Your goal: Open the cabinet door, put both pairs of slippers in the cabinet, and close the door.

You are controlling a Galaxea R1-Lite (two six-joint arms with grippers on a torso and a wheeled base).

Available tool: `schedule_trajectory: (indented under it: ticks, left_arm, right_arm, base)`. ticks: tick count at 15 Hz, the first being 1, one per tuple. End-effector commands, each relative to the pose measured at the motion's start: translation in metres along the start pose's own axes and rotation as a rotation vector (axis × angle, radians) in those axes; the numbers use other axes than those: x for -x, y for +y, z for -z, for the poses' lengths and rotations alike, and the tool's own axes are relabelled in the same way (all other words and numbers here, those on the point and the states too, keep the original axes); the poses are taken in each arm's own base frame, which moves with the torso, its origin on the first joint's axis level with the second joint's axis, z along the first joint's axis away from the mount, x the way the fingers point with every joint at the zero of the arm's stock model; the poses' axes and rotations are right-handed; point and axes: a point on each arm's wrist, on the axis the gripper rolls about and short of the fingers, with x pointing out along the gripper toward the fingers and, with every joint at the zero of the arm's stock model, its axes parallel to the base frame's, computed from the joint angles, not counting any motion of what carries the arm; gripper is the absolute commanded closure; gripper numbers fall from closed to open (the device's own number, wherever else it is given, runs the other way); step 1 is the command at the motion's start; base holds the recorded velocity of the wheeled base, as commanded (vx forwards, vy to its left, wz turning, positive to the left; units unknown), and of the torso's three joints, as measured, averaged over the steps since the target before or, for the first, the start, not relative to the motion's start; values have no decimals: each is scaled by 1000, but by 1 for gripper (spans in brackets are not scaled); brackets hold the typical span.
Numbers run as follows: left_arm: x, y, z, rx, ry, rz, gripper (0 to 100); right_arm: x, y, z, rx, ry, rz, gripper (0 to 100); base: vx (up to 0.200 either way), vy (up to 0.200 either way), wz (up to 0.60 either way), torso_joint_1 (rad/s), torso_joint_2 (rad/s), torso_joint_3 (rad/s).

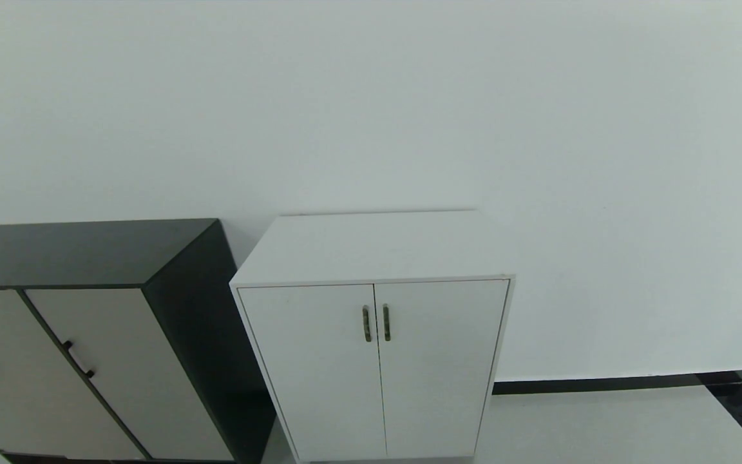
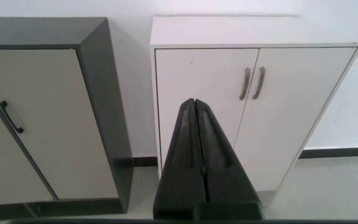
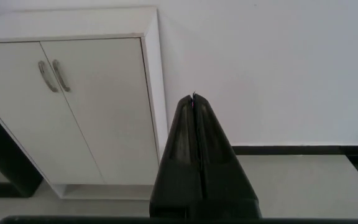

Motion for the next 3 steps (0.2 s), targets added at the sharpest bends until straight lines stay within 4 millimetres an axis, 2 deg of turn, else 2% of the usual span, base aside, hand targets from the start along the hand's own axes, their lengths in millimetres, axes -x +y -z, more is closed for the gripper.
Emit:
schedule_trajectory:
  ticks: [1,3]
  left_arm:
    - [0,0,0,1,0,0,100]
    - [0,0,0,1,0,0,100]
  right_arm:
    - [0,0,0,2,2,0,100]
    - [0,0,0,0,2,0,100]
  base:
    - [0,0,0,0,0,0]
    - [0,0,0,0,0,0]
